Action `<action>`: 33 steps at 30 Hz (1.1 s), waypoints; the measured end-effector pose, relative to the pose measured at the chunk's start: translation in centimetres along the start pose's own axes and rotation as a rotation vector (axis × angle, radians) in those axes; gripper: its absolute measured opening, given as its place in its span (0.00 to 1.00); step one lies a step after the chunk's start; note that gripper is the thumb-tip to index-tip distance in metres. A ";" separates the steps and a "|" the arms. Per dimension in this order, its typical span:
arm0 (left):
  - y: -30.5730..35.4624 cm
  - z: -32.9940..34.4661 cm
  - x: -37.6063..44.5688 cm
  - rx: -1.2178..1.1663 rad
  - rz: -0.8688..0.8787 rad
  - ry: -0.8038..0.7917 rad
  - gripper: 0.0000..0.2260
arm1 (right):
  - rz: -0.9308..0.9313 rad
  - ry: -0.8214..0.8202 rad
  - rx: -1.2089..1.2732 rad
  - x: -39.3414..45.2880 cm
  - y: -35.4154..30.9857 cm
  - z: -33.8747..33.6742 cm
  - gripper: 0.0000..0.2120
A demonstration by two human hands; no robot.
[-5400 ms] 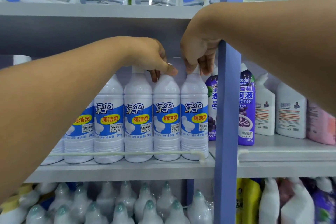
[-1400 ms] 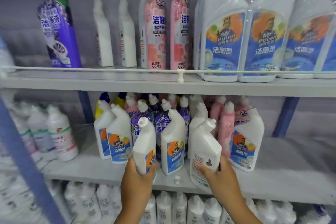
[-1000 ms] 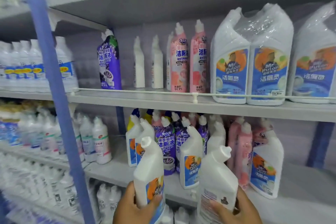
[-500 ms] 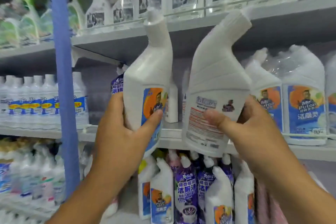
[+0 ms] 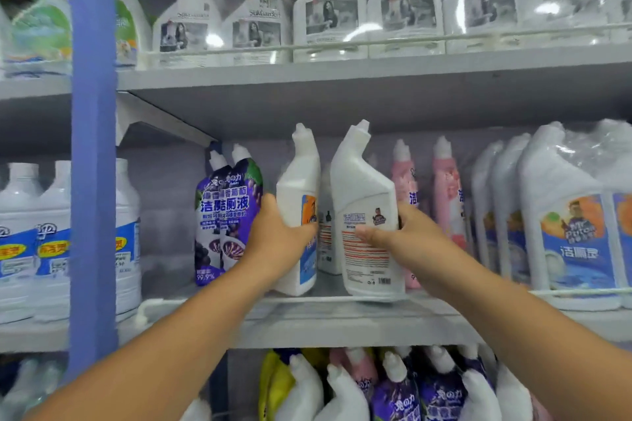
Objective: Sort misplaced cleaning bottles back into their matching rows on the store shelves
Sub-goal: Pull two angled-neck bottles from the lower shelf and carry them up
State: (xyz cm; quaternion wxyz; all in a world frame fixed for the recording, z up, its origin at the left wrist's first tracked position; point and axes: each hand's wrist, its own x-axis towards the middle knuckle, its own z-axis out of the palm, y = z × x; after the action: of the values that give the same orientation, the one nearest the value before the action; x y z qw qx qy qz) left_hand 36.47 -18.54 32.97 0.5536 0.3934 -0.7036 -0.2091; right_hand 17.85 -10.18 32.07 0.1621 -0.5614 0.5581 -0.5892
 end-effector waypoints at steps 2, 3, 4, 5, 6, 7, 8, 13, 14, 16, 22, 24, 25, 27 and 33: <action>-1.0 0.6 1.0 0.054 -0.004 -0.041 0.21 | 0.044 -0.011 0.003 1.2 0.7 1.0 0.17; -1.4 0.9 1.5 0.084 -0.005 -0.055 0.22 | 0.061 -0.016 0.013 1.6 0.9 1.4 0.16; -1.7 1.1 1.9 0.115 -0.011 -0.066 0.23 | 0.077 -0.027 0.023 2.0 0.9 1.6 0.15; -1.9 1.2 2.4 0.144 -0.024 -0.077 0.25 | 0.096 -0.043 0.029 2.4 0.9 1.8 0.15; -2.1 1.2 2.9 0.168 -0.046 -0.090 0.27 | 0.116 -0.066 0.020 2.7 0.7 1.8 0.16; -2.3 1.3 3.5 0.186 -0.072 -0.109 0.28 | 0.137 -0.090 -0.011 2.9 0.6 1.6 0.16; -2.6 1.4 4.1 0.203 -0.097 -0.131 0.29 | 0.154 -0.104 -0.076 3.2 0.6 1.4 0.16; -4.0 2.3 6.3 0.268 -0.191 -0.147 0.30 | 0.247 -0.142 -0.330 4.2 0.7 1.3 0.19; -4.2 2.5 6.6 0.274 -0.198 -0.140 0.30 | 0.252 -0.154 -0.327 4.4 0.6 1.5 0.17; -4.5 3.1 7.3 0.294 -0.190 -0.128 0.29 | 0.258 -0.172 -0.316 5.3 0.9 2.0 0.14; -5.3 5.0 7.9 0.292 -0.271 -0.107 0.29 | 0.175 -0.303 -0.760 5.3 1.1 3.4 0.21; -4.4 4.9 7.2 0.307 -0.294 -0.140 0.26 | 0.198 -0.357 -0.831 4.8 0.3 2.7 0.16; -3.9 4.7 6.7 0.316 -0.305 -0.164 0.25 | 0.231 -0.373 -0.775 4.6 0.1 2.2 0.12; -2.5 4.2 5.3 0.346 -0.273 -0.185 0.27 | 0.226 -0.334 -0.667 4.4 -0.1 0.4 0.11; 3.3 6.2 1.7 0.170 0.205 -0.018 0.20 | -0.225 0.347 -0.685 3.2 -1.4 -7.8 0.10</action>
State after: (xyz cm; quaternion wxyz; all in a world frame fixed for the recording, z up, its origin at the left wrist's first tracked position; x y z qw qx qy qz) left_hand 29.45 -18.77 34.59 0.5305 0.3630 -0.7602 -0.0944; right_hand 10.91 -8.61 36.75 -0.1967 -0.5328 0.6763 -0.4691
